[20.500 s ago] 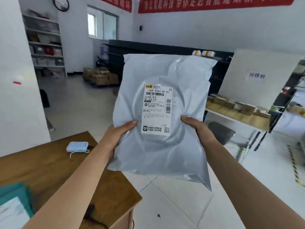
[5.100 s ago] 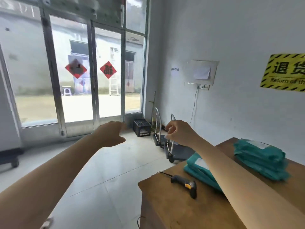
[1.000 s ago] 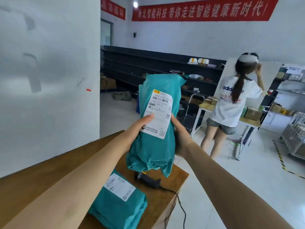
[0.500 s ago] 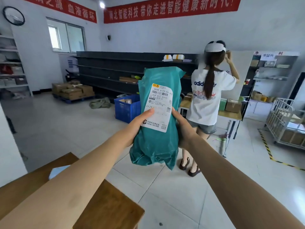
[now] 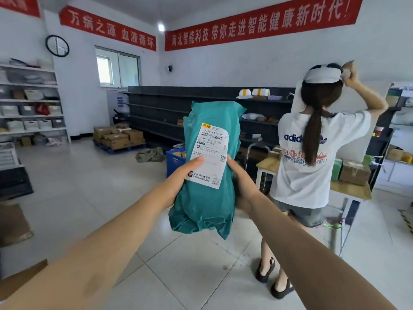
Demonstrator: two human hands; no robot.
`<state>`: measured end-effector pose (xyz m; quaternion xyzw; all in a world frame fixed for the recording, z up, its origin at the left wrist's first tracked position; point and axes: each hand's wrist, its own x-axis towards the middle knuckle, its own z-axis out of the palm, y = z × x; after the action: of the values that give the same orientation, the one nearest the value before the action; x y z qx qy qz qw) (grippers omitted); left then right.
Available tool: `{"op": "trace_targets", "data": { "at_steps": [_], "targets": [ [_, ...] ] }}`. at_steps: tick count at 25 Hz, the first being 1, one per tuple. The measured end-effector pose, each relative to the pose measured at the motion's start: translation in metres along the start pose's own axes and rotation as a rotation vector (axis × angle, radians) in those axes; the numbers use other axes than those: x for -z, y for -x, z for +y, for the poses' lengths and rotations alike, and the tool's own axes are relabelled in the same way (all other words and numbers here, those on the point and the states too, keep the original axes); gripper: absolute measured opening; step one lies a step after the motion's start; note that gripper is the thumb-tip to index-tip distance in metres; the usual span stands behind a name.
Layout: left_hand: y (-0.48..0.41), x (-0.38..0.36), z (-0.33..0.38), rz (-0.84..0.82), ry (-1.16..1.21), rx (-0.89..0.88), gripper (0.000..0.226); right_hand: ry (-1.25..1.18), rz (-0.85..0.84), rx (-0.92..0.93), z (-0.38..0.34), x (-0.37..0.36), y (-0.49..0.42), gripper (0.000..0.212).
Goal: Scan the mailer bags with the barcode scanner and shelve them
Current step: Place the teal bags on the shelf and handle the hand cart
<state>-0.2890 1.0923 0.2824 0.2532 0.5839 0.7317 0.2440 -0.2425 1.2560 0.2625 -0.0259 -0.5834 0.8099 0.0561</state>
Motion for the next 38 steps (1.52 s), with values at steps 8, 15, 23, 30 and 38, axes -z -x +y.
{"op": "trace_targets", "data": {
  "at_steps": [8, 15, 23, 30, 38],
  "targets": [
    [-0.141, 0.020, -0.002, 0.313, 0.037, -0.114, 0.036, -0.003, -0.319, -0.171, -0.029, 0.051, -0.201, 0.065],
    [-0.185, 0.151, 0.012, 0.735, -0.014, -0.182, 0.037, -0.068, -0.644, -0.240, 0.017, -0.043, -0.340, 0.050],
    [-0.257, 0.342, 0.067, 0.867, -0.055, -0.308, 0.043, -0.117, -0.864, -0.268, 0.041, -0.189, -0.542, 0.058],
    [-0.310, 0.523, 0.075, 1.069, -0.069, -0.336, 0.048, -0.115, -1.014, -0.370, 0.113, -0.317, -0.705, 0.061],
    [-0.340, 0.730, 0.123, 1.434, -0.100, -0.289, 0.047, -0.059, -1.221, -0.511, 0.171, -0.520, -0.874, 0.046]
  ]
}}
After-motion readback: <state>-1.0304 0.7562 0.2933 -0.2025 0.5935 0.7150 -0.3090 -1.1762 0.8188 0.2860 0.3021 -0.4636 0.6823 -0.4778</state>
